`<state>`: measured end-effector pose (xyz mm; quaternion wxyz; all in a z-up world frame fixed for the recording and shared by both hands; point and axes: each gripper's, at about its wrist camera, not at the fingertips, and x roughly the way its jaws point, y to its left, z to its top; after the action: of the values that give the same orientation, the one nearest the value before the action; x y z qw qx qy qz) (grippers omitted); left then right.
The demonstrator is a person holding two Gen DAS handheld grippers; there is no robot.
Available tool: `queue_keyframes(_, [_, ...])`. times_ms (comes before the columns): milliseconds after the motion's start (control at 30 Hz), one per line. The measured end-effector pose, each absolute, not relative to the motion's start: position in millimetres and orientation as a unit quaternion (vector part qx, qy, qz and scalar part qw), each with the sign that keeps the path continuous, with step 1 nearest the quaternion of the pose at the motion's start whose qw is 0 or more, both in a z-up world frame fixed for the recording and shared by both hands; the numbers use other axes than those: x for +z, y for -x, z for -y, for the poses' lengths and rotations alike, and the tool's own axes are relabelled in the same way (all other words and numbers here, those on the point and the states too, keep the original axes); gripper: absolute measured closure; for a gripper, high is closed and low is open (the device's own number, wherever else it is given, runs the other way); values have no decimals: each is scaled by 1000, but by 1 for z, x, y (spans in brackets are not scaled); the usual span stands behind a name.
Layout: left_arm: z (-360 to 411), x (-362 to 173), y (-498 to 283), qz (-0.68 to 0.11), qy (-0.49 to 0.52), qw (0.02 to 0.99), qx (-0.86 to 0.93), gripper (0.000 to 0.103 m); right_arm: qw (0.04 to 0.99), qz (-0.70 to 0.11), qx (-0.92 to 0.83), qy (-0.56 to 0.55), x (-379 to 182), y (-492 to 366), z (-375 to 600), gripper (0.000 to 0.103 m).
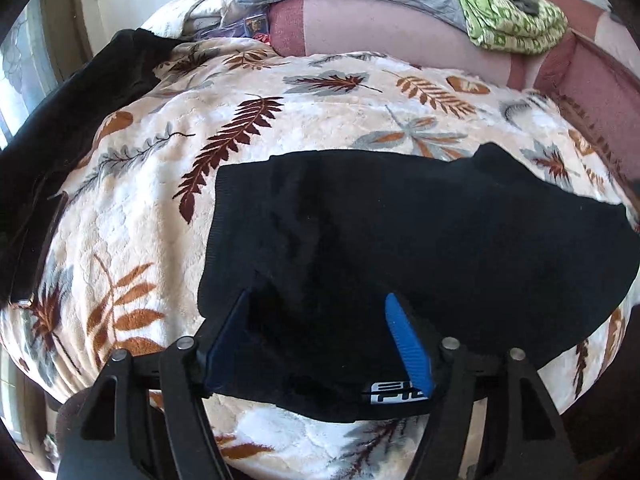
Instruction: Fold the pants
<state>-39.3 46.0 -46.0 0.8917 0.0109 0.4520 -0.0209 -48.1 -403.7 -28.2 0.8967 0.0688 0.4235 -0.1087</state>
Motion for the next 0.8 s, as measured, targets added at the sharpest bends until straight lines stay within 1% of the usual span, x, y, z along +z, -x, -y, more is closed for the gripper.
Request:
queue_keyframes(33, [-47, -46, 41, -450, -5, 893, -19, 33, 902, -421, -61, -69, -22, 41, 387, 51])
queue_keyframes(67, [-49, -46, 42, -448, -1, 894, -16, 32, 904, -421, -6, -72, -18, 32, 368, 48])
queue_keyframes(100, [-51, -46, 44, -448, 3, 894, -12, 29, 902, -421, 57, -74, -16, 20, 342, 48])
queue_keyframes(167, [-61, -50, 47, -453, 32, 891, -7, 25, 891, -431, 123, -68, -15, -2, 296, 48])
queue_keyframes(267, [-82, -56, 50, -454, 107, 884, -15, 24, 881, -440, 174, -24, -21, -39, 225, 47])
queue_keyframes(300, [-85, -55, 51, -452, 114, 885, -14, 24, 872, -454, 181, -5, -28, -53, 198, 45])
queue_keyframes(367, [-87, -52, 54, -446, 126, 886, -20, 24, 859, -482, 173, 21, -45, -78, 166, 44])
queue_keyframes(400, [-90, -50, 57, -442, 139, 886, -26, 24, 840, -511, 177, 33, -58, -92, 151, 62])
queue_keyframes(433, [-93, -47, 60, -437, 150, 887, -30, 24, 826, -531, 185, 36, -68, -103, 145, 101])
queue_keyframes(500, [-105, -35, 68, -411, 178, 893, -34, 24, 820, -550, 146, 63, -81, -123, 139, 98])
queue_keyframes(533, [-111, -30, 71, -402, 186, 896, -33, 24, 823, -548, 128, 74, -82, -129, 139, 91])
queue_keyframes(567, [-115, -27, 72, -398, 191, 897, -32, 24, 829, -543, 91, 97, -80, -132, 139, 90])
queue_keyframes(600, [-122, -22, 73, -392, 201, 897, -30, 24, 834, -533, 35, 137, -74, -131, 138, 84])
queue_keyframes(633, [-128, -20, 73, -390, 208, 897, -28, 24, 842, -518, 19, 149, -64, -126, 135, 82])
queue_keyframes(667, [-136, -18, 73, -389, 220, 894, -25, 24, 852, -505, 35, 132, -49, -119, 131, 82])
queue_keyframes(700, [-141, -16, 73, -388, 228, 893, -24, 24, 859, -498, 77, 93, -31, -108, 124, 77])
queue_keyframes(733, [-147, -14, 75, -386, 237, 891, -25, 24, 858, -497, 117, 63, -20, -100, 115, 68])
queue_keyframes(767, [-155, -11, 78, -381, 249, 890, -22, 24, 851, -498, 165, 35, -11, -93, 103, 65])
queue_keyframes(800, [-161, -7, 81, -375, 259, 890, -19, 24, 835, -505, 218, 10, -5, -87, 86, 64])
